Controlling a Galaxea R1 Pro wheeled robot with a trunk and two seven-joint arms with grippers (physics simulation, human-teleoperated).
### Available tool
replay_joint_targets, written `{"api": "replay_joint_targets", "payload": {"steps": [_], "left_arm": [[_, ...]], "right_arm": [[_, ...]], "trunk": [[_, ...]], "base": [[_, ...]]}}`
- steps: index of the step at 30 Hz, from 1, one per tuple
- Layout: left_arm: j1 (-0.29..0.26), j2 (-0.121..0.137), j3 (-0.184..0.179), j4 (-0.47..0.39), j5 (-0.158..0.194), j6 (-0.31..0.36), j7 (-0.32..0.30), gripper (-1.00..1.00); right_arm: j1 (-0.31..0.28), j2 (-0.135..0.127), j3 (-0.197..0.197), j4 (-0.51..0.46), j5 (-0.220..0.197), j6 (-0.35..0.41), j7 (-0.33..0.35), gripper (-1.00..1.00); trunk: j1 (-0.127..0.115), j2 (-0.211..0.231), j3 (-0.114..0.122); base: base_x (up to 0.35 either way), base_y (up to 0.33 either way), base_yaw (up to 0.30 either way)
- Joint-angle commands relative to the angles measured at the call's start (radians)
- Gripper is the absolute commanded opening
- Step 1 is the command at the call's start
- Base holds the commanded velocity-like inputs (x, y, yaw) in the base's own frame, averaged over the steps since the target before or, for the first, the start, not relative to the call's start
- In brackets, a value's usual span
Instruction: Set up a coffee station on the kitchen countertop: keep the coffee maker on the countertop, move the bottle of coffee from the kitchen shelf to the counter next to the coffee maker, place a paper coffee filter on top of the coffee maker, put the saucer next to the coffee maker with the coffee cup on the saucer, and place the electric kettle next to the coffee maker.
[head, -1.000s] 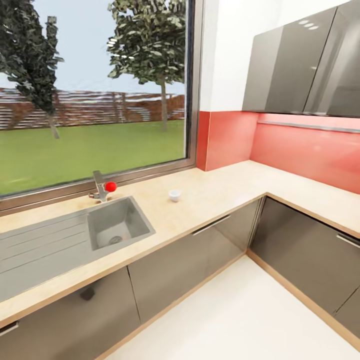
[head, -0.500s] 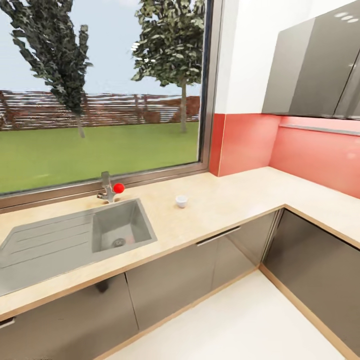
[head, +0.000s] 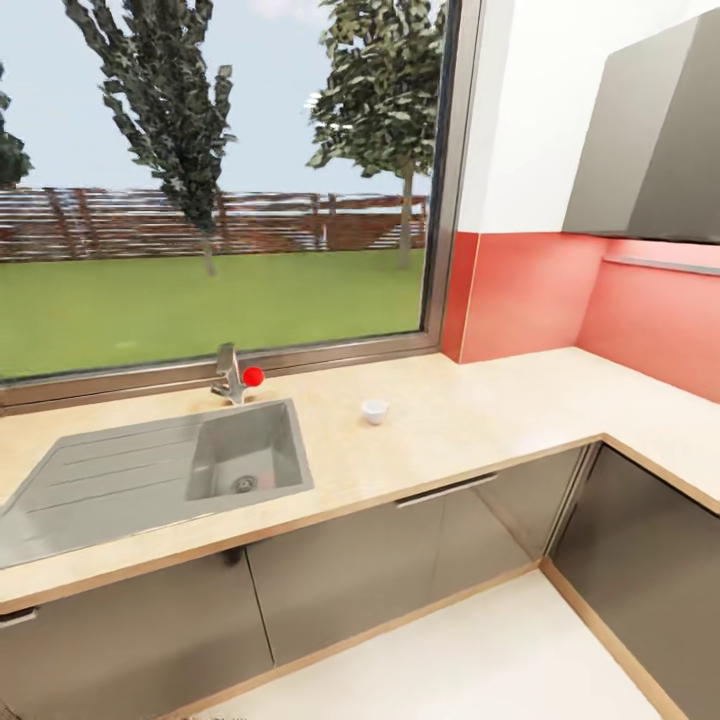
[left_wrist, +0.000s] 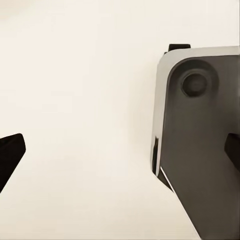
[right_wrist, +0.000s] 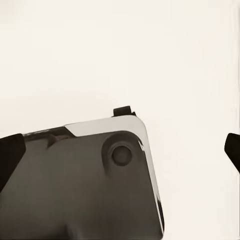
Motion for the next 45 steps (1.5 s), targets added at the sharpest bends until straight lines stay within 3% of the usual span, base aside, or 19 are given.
{"api": "replay_joint_targets", "payload": {"steps": [1,32,45], "left_arm": [[-0.001,0.000,-0.007,0.001,0.007,-0.003,0.003,1.00],[-0.001,0.001,-0.003,0.002,0.009,-0.006,0.005,1.00],[-0.001,0.001,-0.004,0.002,0.010,-0.008,0.005,1.00]], "right_arm": [[-0.001,0.000,-0.009,0.001,0.006,-0.004,0.004,1.00],[-0.001,0.000,-0.008,0.001,0.006,-0.004,0.003,1.00],[-0.001,0.000,-0.007,0.001,0.007,-0.004,0.003,1.00]], "trunk": [[0.001,-0.002,-0.001],[0.001,-0.002,0.016],[0.001,-0.002,0.016]], "base": [[0.003,-0.306,0.238],[-0.008,-0.305,0.252],[-0.093,-0.117,0.273]]}}
